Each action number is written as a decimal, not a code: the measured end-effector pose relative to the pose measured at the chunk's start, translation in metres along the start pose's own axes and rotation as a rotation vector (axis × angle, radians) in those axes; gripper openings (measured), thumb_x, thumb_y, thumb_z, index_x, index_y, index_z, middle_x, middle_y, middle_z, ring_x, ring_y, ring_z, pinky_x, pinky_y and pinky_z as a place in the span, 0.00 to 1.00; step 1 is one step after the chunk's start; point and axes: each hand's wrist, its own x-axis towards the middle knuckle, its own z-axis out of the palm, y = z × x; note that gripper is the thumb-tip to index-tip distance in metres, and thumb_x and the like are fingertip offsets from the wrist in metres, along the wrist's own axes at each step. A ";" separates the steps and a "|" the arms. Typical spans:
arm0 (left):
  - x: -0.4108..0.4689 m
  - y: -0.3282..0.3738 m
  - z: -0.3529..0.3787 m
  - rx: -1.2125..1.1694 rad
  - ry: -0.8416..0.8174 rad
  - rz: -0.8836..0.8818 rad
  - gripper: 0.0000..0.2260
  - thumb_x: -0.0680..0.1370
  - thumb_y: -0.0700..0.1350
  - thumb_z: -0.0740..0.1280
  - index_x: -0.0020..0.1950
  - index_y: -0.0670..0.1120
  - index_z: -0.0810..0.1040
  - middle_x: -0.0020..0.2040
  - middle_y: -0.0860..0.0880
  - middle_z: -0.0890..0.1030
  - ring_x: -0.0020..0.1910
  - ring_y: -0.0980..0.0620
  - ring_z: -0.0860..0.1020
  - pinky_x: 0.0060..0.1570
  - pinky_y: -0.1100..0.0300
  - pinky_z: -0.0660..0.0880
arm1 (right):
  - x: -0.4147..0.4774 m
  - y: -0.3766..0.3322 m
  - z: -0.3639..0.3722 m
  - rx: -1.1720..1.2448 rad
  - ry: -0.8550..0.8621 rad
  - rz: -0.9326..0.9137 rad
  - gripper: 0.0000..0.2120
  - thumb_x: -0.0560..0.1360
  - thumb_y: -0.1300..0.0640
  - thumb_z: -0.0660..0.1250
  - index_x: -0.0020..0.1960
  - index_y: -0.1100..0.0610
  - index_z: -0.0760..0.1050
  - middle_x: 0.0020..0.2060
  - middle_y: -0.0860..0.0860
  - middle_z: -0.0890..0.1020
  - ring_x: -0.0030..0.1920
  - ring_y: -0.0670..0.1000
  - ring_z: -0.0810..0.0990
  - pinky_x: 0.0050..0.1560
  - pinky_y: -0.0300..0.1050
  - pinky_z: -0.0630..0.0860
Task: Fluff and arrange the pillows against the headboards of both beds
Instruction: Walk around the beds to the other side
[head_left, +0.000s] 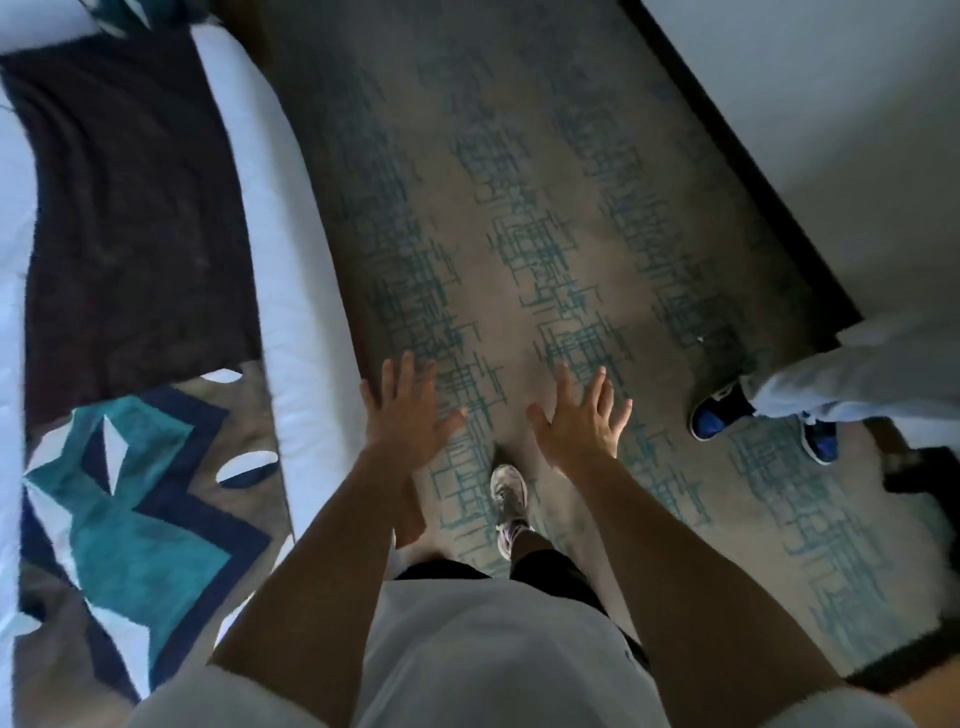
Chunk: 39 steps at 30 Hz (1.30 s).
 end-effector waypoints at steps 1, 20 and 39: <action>0.007 0.004 -0.004 -0.017 0.001 -0.022 0.39 0.80 0.71 0.51 0.83 0.52 0.46 0.84 0.46 0.42 0.82 0.39 0.41 0.76 0.32 0.40 | 0.011 0.000 -0.006 0.004 -0.009 0.000 0.38 0.79 0.31 0.49 0.83 0.47 0.43 0.81 0.63 0.42 0.81 0.62 0.43 0.76 0.68 0.38; 0.110 -0.019 -0.067 -0.097 0.033 -0.279 0.38 0.80 0.71 0.47 0.84 0.50 0.44 0.84 0.45 0.41 0.82 0.38 0.41 0.77 0.31 0.43 | 0.180 -0.098 -0.089 -0.191 -0.087 -0.295 0.38 0.80 0.30 0.44 0.83 0.48 0.39 0.81 0.64 0.41 0.81 0.64 0.41 0.76 0.70 0.38; 0.272 -0.139 -0.203 -0.114 0.096 -0.225 0.38 0.80 0.71 0.48 0.84 0.52 0.42 0.84 0.46 0.38 0.82 0.39 0.38 0.76 0.32 0.39 | 0.297 -0.313 -0.146 -0.194 -0.013 -0.345 0.39 0.79 0.29 0.41 0.82 0.48 0.38 0.80 0.63 0.39 0.81 0.64 0.40 0.77 0.69 0.37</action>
